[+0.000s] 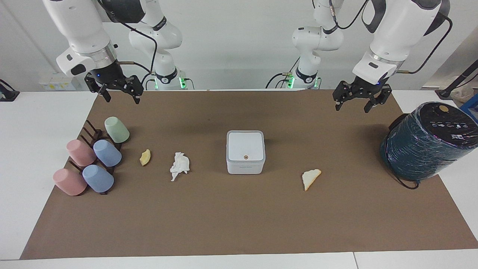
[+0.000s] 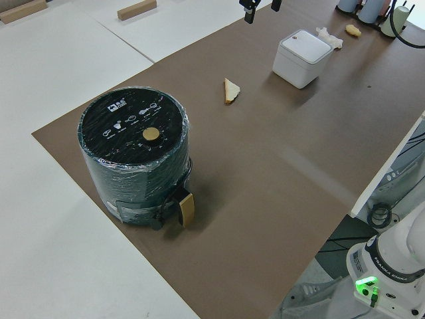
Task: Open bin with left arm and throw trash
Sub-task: 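Reach the left gripper toward the white lid of the bin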
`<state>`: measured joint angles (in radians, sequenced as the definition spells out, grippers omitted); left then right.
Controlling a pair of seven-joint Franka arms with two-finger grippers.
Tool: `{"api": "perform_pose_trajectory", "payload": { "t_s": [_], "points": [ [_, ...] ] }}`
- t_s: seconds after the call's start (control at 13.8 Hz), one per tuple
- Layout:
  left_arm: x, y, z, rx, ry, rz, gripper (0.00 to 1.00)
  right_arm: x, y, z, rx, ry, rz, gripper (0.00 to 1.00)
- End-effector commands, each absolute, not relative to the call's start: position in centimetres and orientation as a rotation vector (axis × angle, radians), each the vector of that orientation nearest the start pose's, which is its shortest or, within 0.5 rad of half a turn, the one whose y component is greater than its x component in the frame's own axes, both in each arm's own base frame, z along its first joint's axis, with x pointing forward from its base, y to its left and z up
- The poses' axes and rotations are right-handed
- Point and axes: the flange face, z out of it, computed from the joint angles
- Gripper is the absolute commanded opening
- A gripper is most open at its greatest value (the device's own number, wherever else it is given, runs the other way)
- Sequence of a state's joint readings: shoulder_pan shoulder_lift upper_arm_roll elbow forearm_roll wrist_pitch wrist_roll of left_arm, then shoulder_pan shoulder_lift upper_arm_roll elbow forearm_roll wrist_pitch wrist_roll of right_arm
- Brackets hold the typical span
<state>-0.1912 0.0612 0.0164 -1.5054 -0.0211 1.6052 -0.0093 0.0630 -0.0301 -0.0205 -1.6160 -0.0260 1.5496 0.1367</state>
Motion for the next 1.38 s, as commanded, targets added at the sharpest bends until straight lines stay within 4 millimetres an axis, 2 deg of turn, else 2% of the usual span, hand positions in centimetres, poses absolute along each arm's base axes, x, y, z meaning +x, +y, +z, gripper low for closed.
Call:
{"api": "perform_pose_trajectory", "payload": {
  "t_s": [0.0,0.44,0.58,0.65,0.73,0.8,0.87,1.02,1.09,1.16,1.23,1.31],
  "points": [
    [56.2,-9.9,62.9,-3.133,0.282,-0.077,1.0,54.0,2.0,61.8,-3.164,0.121,0.055,1.0],
    [56.3,-9.9,62.7,-3.133,0.282,-0.072,1.0,54.0,1.3,61.8,-3.163,0.129,0.058,1.0],
    [56.1,-11.3,62.4,-3.13,0.318,-0.077,1.0,53.9,1.3,61.8,-3.164,0.126,0.065,1.0],
    [55.8,-12.8,62.0,-3.128,0.351,-0.074,1.0,53.8,1.4,61.7,-3.164,0.126,0.07,1.0],
    [55.5,-14.5,61.8,-3.127,0.378,-0.074,0.93,53.8,1.3,61.4,-3.164,0.126,0.073,1.0],
    [55.3,-15.8,61.0,-3.133,0.376,-0.068,0.78,53.3,1.2,60.9,-3.163,0.135,0.082,1.0],
    [54.9,-17.3,59.8,-3.139,0.357,-0.066,0.68,53.2,1.2,60.5,-3.163,0.137,0.063,1.0],
    [54.3,-20.1,58.0,-3.154,0.305,-0.074,0.43,53.0,1.1,59.6,-3.161,0.145,0.027,1.0],
    [54.1,-22.0,57.2,-3.157,0.283,-0.07,0.33,52.8,1.1,58.6,-3.159,0.143,0.0,1.0],
    [54.2,-23.3,56.5,-3.166,0.222,-0.074,0.16,52.3,1.0,57.1,-3.154,0.14,-0.074,1.0],
    [54.1,-24.8,55.6,-3.19,0.176,-0.08,0.04,52.0,0.9,55.5,-3.147,0.145,-0.144,1.0],
    [54.0,-25.6,55.0,-3.233,0.114,-0.097,0.0,51.7,0.5,53.7,-3.141,0.154,-0.189,1.0]
  ]
}}
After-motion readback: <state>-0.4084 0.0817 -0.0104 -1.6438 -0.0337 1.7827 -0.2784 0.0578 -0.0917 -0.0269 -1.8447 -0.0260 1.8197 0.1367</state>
